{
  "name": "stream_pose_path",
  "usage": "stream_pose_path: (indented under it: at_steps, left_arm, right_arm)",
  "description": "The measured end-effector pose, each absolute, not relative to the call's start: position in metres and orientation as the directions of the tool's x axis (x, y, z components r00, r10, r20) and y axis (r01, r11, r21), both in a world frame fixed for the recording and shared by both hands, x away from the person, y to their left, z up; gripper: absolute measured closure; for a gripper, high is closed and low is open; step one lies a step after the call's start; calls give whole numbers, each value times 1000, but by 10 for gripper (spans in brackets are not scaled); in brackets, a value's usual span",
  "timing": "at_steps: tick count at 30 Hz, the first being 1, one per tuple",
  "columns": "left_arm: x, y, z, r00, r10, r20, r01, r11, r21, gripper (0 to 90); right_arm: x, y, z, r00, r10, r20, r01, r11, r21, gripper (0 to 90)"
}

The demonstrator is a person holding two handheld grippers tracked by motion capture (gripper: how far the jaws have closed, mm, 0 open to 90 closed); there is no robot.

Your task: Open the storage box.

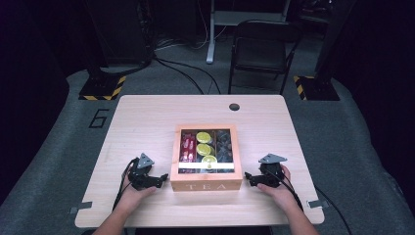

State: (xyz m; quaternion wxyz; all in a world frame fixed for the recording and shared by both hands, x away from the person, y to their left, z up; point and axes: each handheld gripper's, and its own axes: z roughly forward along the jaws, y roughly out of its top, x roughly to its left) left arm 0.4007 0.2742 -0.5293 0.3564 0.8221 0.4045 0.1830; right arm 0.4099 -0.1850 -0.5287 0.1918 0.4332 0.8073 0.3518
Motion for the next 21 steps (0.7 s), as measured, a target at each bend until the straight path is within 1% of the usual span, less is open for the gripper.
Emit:
stream_pose_path:
  at_steps: [5, 10, 21]
  left_arm:
    - [401, 274, -529, 617, 787, 13, 532, -429, 730, 95]
    - [400, 273, -529, 622, 783, 13, 532, -434, 727, 93]
    - [400, 272, -530, 619, 785, 12, 531, -430, 730, 93]
  right_arm:
    - [410, -183, -529, -551, 835, -3, 570, 379, 729, 77]
    - [409, -179, -529, -532, 847, -2, 587, 370, 720, 36]
    - [407, -178, -529, -522, 853, 4, 593, 359, 721, 47]
